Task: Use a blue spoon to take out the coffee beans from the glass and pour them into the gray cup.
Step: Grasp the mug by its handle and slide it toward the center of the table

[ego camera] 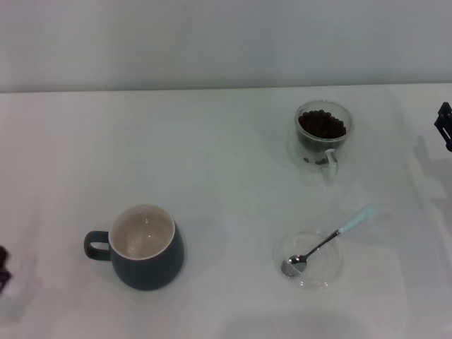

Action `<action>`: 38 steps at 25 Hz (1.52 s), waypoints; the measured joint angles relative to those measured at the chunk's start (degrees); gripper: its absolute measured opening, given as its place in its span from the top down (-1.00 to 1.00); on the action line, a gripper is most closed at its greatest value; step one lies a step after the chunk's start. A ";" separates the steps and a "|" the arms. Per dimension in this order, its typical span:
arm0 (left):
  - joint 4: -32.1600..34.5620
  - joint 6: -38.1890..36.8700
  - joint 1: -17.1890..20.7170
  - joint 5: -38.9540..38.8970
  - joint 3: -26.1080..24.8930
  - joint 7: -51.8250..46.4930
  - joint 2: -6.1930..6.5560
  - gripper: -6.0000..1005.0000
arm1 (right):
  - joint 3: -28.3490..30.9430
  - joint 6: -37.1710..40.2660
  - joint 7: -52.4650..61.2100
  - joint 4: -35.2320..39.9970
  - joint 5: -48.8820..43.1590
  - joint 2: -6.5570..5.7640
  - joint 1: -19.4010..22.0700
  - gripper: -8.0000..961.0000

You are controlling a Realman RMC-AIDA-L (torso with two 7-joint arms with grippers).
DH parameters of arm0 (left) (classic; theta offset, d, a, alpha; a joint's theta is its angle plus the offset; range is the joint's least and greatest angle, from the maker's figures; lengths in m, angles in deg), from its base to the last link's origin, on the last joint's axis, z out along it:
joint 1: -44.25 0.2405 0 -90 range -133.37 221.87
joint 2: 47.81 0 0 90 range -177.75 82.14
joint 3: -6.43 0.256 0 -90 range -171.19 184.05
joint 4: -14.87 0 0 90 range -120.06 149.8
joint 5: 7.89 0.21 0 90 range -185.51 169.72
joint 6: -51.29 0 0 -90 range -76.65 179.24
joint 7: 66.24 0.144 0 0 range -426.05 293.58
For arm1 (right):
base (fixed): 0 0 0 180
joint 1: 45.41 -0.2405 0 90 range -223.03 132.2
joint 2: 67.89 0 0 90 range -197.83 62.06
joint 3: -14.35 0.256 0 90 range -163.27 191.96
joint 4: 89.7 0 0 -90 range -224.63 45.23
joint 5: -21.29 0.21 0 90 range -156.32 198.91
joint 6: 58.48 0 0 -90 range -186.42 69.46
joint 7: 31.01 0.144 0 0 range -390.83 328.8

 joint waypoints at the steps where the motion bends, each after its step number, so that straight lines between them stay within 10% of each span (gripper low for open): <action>1: -0.91 0.01 -0.72 3.19 -0.01 0.00 0.03 -0.76 | 0.00 0.00 0.00 0.03 0.00 -0.03 -0.15 -0.75; 38: -0.86 12.42 -12.18 17.39 -0.07 0.15 -0.34 -0.60 | 0.11 0.01 -0.08 1.30 0.00 -0.19 -0.20 -0.75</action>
